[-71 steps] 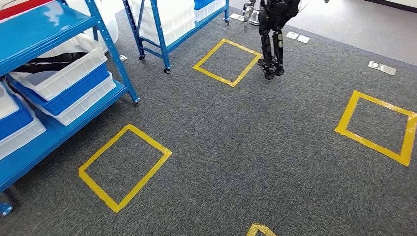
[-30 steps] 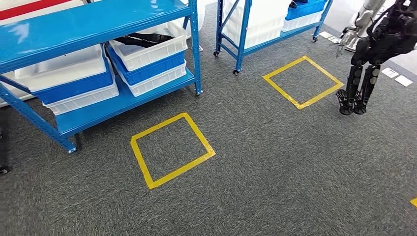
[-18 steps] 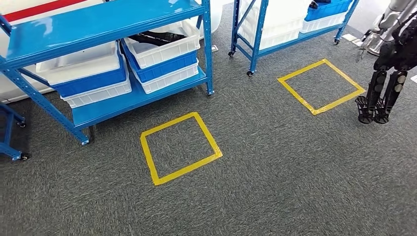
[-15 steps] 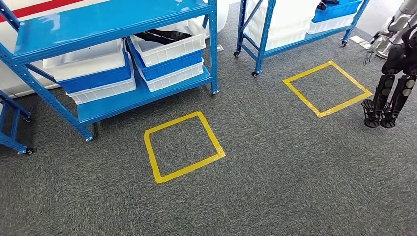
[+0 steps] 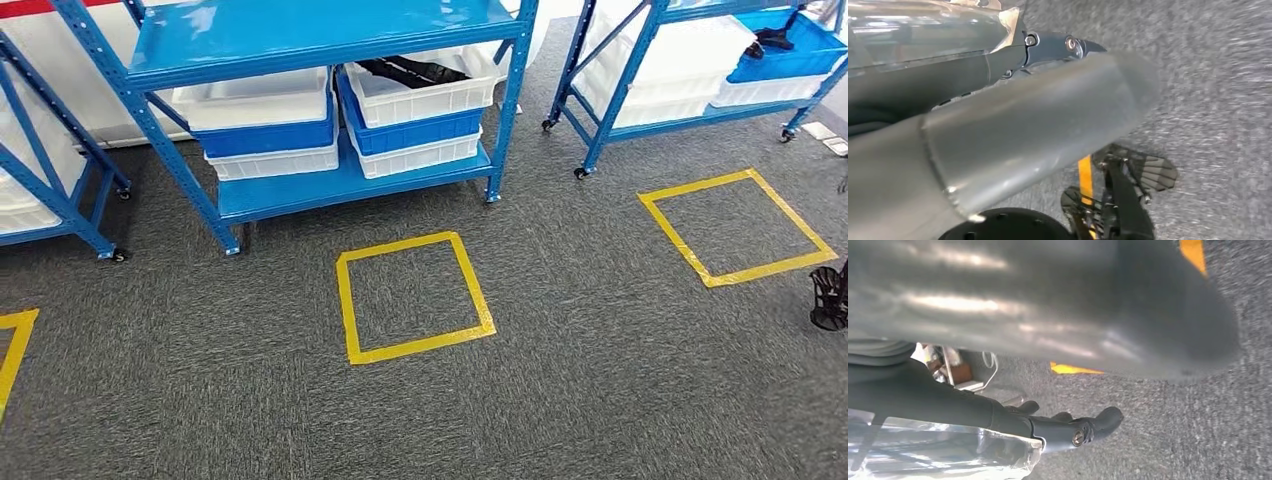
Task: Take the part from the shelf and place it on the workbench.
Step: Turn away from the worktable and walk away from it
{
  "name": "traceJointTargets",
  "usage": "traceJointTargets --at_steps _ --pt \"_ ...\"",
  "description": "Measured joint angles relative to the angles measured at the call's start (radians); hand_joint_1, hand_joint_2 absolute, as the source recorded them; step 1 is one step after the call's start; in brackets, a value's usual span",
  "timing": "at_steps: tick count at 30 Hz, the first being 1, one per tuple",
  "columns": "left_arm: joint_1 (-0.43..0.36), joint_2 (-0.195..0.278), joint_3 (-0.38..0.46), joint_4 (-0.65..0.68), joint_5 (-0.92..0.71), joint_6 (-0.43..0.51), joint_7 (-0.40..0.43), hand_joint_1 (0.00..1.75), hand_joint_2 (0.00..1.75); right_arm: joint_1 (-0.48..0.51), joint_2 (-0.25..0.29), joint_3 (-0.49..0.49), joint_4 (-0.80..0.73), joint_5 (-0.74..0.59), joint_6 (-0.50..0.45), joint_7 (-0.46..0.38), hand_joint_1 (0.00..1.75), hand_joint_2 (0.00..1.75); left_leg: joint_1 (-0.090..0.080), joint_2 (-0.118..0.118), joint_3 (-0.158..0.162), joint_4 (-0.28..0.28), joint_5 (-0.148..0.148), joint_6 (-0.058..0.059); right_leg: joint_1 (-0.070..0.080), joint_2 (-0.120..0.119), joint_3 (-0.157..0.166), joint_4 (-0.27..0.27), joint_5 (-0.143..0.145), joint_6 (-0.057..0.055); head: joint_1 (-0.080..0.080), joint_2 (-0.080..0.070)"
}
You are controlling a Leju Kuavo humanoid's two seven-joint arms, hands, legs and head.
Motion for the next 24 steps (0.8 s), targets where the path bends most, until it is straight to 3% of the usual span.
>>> traceJointTargets --at_steps 2,3,5,7,8,10,12,14,15,16,17,19,22,24 --pt "0.002 -0.002 0.0 0.0 -0.004 0.0 0.002 0.0 0.0 0.001 -0.003 0.0 0.0 0.001 0.0 0.001 0.0 0.0 0.006 -0.027 0.001 0.005 -0.003 -0.011 -0.012 0.017 0.042 -0.112 0.062 0.026 0.001 0.0" --pt "0.002 -0.002 0.0 0.0 -0.007 0.0 0.002 0.0 0.0 0.002 -0.004 0.0 0.001 0.001 0.0 0.002 0.0 0.0 0.005 -0.038 -0.002 0.014 -0.007 -0.019 -0.017 0.034 0.066 -0.176 0.09 0.033 0.003 0.0" --pt "0.002 -0.002 0.0 0.001 -0.014 0.0 0.002 0.0 0.0 0.001 -0.003 0.0 0.002 0.001 0.001 0.006 0.0 0.0 0.005 -0.055 -0.008 0.028 -0.015 -0.035 -0.021 0.055 0.09 -0.241 0.117 0.026 0.004 0.0" --pt "0.005 -0.002 0.0 0.001 -0.017 0.0 0.004 0.0 0.0 -0.001 -0.003 0.0 0.002 0.0 0.001 0.009 0.0 0.0 0.009 -0.069 -0.011 0.031 -0.018 -0.047 -0.018 0.042 0.096 -0.243 0.12 0.006 0.001 0.0" --pt "0.006 -0.002 0.0 0.001 -0.018 0.0 0.004 0.0 0.0 -0.003 -0.002 0.0 0.002 -0.001 0.002 0.01 0.0 0.0 0.012 -0.061 -0.014 0.036 -0.021 -0.051 -0.018 0.035 0.101 -0.244 0.121 -0.001 0.0 0.0" --pt "0.008 -0.001 0.0 0.001 -0.018 0.0 0.005 0.0 0.0 -0.002 0.0 -0.001 0.002 -0.002 0.002 0.01 0.0 0.0 0.014 -0.016 -0.038 0.092 -0.052 -0.06 -0.02 0.018 0.108 -0.246 0.124 -0.012 -0.004 0.0" --pt "0.007 -0.001 -0.001 0.001 -0.018 -0.001 0.006 0.0 0.0 0.001 0.001 -0.001 0.002 -0.002 0.002 0.01 0.0 0.0 0.014 0.03 -0.099 0.212 -0.109 -0.067 -0.014 -0.002 0.11 -0.247 0.121 -0.022 -0.008 0.0" --pt "0.007 -0.001 -0.001 0.001 -0.019 -0.002 0.007 0.0 0.0 0.004 0.001 -0.002 0.002 -0.002 0.002 0.014 0.0 0.0 0.017 0.041 -0.152 0.305 -0.134 -0.071 -0.008 -0.023 0.112 -0.246 0.117 -0.028 -0.008 0.0" --pt "0.008 -0.001 -0.001 0.001 -0.019 -0.002 0.008 0.0 0.0 0.004 0.001 -0.002 0.002 -0.002 0.002 0.016 0.0 0.0 0.018 0.043 -0.156 0.304 -0.122 -0.07 -0.007 -0.032 0.113 -0.246 0.114 -0.03 -0.008 0.0" --pt "0.008 -0.001 -0.001 0.001 -0.02 -0.002 0.008 0.0 0.0 0.004 0.001 -0.002 0.002 -0.002 0.001 0.017 0.0 0.0 0.018 0.045 -0.139 0.266 -0.093 -0.067 -0.005 -0.038 0.116 -0.246 0.112 -0.031 -0.008 0.0" --pt "0.009 -0.001 -0.001 0.001 -0.02 -0.002 0.009 0.0 0.0 0.003 0.001 -0.003 0.002 -0.003 0.0 0.017 0.0 0.0 0.018 0.048 -0.107 0.2 -0.058 -0.061 -0.004 -0.043 0.119 -0.247 0.11 -0.031 -0.008 0.0" --pt "0.008 0.0 -0.001 0.0 -0.021 -0.003 0.009 0.0 0.0 0.0 0.004 -0.006 0.002 -0.006 -0.005 0.016 0.0 0.0 0.011 0.059 -0.047 0.083 -0.017 -0.049 -0.001 -0.048 0.123 -0.247 0.105 -0.026 -0.007 0.0" --pt "0.007 0.002 -0.001 0.001 -0.023 -0.003 0.009 0.0 0.0 -0.005 0.01 -0.014 0.002 -0.012 -0.012 0.01 0.0 0.0 -0.003 0.062 -0.028 0.042 -0.018 -0.033 -0.001 -0.054 0.126 -0.254 0.102 -0.013 -0.008 0.0" --pt "0.008 0.001 -0.001 0.001 -0.023 -0.003 0.009 0.0 0.0 -0.006 0.011 -0.016 0.002 -0.013 -0.012 0.005 0.0 0.0 0.001 0.056 -0.012 0.019 -0.01 -0.023 -0.001 -0.046 0.128 -0.248 0.095 -0.005 -0.006 0.0"
